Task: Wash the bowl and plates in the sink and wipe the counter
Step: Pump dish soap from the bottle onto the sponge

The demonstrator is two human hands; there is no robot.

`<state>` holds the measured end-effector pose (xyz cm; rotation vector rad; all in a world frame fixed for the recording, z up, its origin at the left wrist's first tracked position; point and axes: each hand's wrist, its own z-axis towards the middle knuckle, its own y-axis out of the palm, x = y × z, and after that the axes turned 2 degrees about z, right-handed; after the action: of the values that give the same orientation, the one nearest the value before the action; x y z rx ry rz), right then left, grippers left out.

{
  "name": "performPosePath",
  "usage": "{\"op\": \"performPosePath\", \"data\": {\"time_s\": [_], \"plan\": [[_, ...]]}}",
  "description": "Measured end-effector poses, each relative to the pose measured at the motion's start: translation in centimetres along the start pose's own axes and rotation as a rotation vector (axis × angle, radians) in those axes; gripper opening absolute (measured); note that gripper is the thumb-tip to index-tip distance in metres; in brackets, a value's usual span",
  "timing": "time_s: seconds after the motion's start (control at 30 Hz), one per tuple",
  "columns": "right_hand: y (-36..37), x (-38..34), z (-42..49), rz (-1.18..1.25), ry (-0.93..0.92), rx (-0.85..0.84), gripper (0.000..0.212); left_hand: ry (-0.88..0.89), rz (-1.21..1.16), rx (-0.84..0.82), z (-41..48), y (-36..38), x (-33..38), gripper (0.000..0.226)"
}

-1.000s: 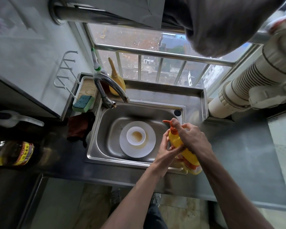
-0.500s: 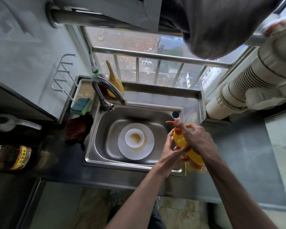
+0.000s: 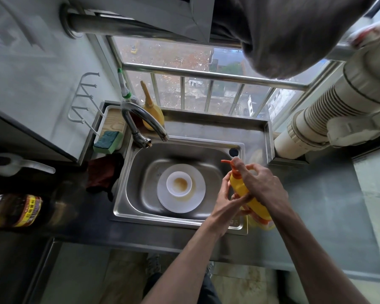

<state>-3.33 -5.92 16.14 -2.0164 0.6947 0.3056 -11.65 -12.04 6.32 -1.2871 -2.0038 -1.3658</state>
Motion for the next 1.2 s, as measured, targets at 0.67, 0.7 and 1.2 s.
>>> {"op": "performPosePath", "data": {"time_s": [0.67,0.7,1.2], "plan": [[0.1,0.0,0.0,0.009,-0.009,0.035,0.085,-0.008,-0.013,-0.008,0.5,0.0,0.3,0.077],[0.0,0.0,0.0,0.006,-0.002,0.035,0.086,-0.008,-0.014,-0.009,0.5,0.0,0.3,0.077],[0.9,-1.4,0.0,-0.055,-0.061,0.049,0.072,0.000,-0.057,-0.012,0.2,-0.9,0.8,0.082]]}}
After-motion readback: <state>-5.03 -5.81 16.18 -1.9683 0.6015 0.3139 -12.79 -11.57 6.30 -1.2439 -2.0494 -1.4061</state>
